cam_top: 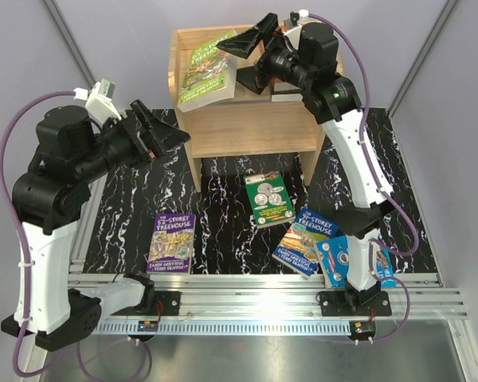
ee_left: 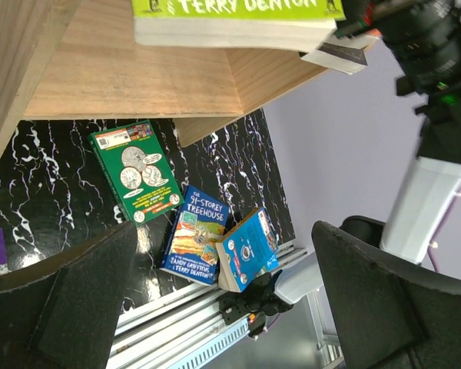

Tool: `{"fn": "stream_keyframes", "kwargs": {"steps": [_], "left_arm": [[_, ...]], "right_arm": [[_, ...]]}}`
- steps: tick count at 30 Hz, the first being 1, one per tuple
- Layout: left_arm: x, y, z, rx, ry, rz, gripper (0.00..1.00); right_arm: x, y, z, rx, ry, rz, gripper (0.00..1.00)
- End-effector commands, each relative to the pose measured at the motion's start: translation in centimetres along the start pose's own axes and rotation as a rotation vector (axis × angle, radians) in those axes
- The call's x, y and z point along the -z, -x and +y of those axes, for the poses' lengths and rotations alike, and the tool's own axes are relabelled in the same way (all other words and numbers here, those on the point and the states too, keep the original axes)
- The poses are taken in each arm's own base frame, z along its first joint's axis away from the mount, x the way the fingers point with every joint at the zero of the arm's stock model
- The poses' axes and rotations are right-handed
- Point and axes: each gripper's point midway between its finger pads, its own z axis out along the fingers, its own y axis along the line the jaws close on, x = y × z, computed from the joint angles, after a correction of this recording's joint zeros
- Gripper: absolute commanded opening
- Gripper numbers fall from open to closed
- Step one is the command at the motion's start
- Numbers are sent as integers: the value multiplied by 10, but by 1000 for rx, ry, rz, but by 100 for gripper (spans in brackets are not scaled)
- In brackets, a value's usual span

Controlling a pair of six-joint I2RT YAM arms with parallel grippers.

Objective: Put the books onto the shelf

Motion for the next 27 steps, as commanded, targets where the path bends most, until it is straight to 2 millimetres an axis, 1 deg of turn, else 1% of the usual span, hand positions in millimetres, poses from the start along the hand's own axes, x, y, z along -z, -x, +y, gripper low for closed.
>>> {"fn": "stream_keyframes", "kwargs": {"steps": [1, 3, 4, 5, 8, 9, 10, 11, 12, 13, 14, 15, 16, 17, 18, 19, 21, 22, 23, 24, 25, 26, 27], "left_arm": [[-11, 7, -12, -25, -70, 0, 99], [-21, 6, -10, -26, -71, 18, 99], [-26, 5, -8, -24, -67, 24, 99], [-32, 6, -10, -26, -89, 27, 99], [-48, 3, -11, -9, -126, 52, 98], [-55, 4, -18, -17, -165, 52, 97], [-60, 3, -20, -19, -178, 61, 95], [-70, 2, -20, -23, -179, 75, 94], [-73, -1, -24, -29, -186, 85, 93], [-73, 0, -29, -39, -194, 82, 93], [-75, -1, -30, -39, -194, 86, 93], [-78, -1, -31, -36, -192, 84, 93], [-80, -3, -29, -29, -189, 88, 93], [-78, -2, -30, -19, -192, 80, 93], [-78, -2, -31, -20, -197, 77, 94], [-77, -1, -31, -23, -197, 75, 94], [-76, -2, -32, -26, -198, 80, 94], [-76, -2, -32, -26, -197, 79, 94], [-77, -1, -32, -26, -203, 75, 94], [-79, -2, -32, -21, -206, 76, 94], [-83, -5, -30, -6, -202, 88, 94], [-87, -6, -30, -1, -210, 97, 94], [-89, -7, -31, 2, -213, 103, 94]], "right_arm": [[55, 11, 41, 97, -7, -95, 100], [63, 11, 41, 120, -30, -108, 100], [66, 9, 36, 118, -55, -105, 100], [69, 9, 35, 123, -66, -107, 100], [69, 7, 32, 119, -76, -100, 100], [68, 5, 31, 103, -71, -87, 100], [65, 5, 32, 100, -61, -85, 100], [59, 6, 27, 80, -66, -80, 100], [56, 4, 28, 73, -57, -74, 100], [50, 4, 31, 70, -35, -73, 100], [34, 3, 19, 42, -43, -60, 100], [27, -1, 23, 30, -16, -43, 100], [20, -2, 21, 10, -6, -25, 100], [14, -2, 24, -18, 20, -8, 100], [15, -1, 23, -27, 13, -11, 100], [19, -2, 16, -33, -28, -12, 100], [41, 7, 19, 40, -87, -94, 100], [49, 14, 33, 85, -54, -143, 100], [66, 18, 36, 109, -73, -198, 100], [73, 23, 44, 130, -59, -231, 100], [80, 24, 45, 145, -80, -243, 100], [89, 31, 62, 188, -54, -281, 100], [93, 32, 64, 196, -64, -291, 100]]}}
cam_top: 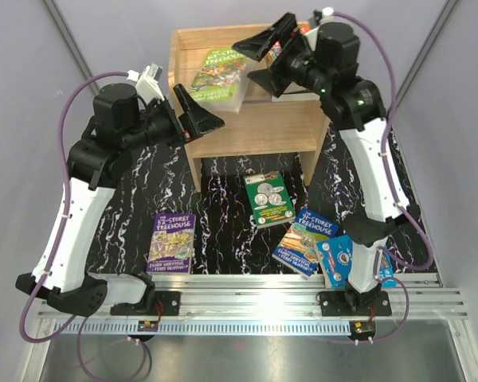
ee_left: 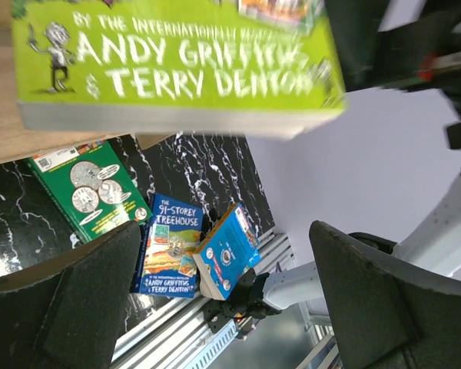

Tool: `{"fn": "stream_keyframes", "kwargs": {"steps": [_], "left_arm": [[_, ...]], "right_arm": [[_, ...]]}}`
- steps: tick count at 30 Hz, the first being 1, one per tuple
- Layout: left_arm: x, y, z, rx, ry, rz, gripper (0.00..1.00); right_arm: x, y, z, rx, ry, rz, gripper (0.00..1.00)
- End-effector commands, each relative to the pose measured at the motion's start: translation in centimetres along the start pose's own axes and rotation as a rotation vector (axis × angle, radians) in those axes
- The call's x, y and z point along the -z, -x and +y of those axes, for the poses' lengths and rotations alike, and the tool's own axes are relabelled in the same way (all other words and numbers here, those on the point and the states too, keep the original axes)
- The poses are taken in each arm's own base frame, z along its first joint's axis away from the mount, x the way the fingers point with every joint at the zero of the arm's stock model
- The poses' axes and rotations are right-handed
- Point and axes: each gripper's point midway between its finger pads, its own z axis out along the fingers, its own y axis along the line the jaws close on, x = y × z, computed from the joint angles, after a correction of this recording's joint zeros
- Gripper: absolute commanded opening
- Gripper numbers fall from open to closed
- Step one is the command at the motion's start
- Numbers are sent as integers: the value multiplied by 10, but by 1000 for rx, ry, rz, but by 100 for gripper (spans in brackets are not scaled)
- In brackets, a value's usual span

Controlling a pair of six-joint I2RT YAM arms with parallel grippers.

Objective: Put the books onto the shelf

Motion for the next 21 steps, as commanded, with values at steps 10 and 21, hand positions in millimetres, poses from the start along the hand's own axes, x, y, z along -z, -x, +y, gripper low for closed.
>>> {"fn": "stream_keyframes", "kwargs": {"steps": [10, 21], "left_arm": [[-38, 2, -32, -27, -129, 26, 92], [-83, 19, -46, 19, -135, -43, 70]], "right_arm": [[77, 31, 70, 125, 137, -168, 100], [126, 16, 49, 189, 34, -168, 100]]}}
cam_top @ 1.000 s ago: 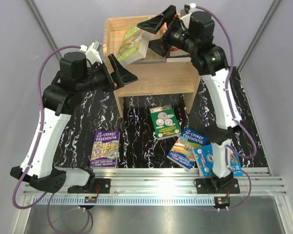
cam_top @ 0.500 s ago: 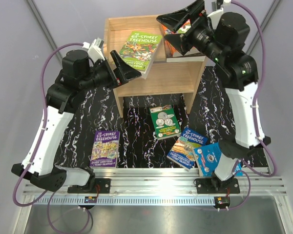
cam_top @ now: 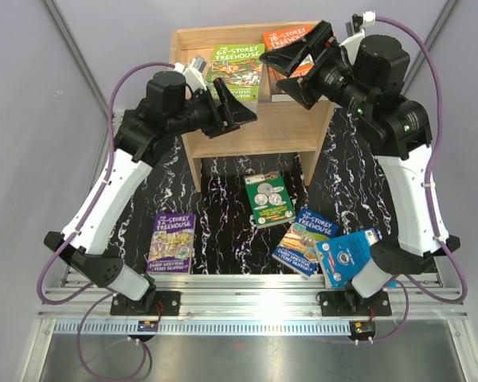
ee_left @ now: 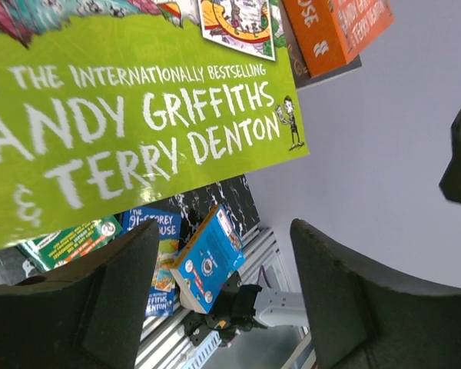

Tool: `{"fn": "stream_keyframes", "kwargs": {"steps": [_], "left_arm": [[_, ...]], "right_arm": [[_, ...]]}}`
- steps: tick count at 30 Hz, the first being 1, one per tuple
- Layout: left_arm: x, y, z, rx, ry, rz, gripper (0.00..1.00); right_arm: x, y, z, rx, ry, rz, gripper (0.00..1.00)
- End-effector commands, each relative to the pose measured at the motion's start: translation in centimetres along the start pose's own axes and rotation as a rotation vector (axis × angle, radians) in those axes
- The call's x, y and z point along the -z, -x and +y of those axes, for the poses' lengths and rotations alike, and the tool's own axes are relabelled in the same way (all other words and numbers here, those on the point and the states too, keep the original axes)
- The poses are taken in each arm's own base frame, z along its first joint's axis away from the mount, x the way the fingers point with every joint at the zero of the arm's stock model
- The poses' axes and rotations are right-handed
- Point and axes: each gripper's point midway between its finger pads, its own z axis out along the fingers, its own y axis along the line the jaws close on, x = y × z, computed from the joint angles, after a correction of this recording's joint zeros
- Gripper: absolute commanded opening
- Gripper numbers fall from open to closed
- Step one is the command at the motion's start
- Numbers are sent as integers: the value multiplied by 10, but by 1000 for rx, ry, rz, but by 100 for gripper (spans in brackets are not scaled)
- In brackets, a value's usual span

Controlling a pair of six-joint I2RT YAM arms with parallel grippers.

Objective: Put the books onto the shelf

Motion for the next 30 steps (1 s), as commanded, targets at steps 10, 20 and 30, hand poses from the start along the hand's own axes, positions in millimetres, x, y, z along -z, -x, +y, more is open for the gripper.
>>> {"fn": "stream_keyframes", "kwargs": {"steps": [10, 20, 30], "left_arm": [[-30, 66, -25, 26, 4, -189, 73], [-26, 55, -39, 56, -56, -133, 89], [28, 87, -111, 29, -336, -330, 95]], "right_arm": [[71, 12, 11, 100, -25, -85, 100], [74, 7, 7, 130, -26, -68, 100], [77, 1, -2, 154, -42, -50, 100]]}}
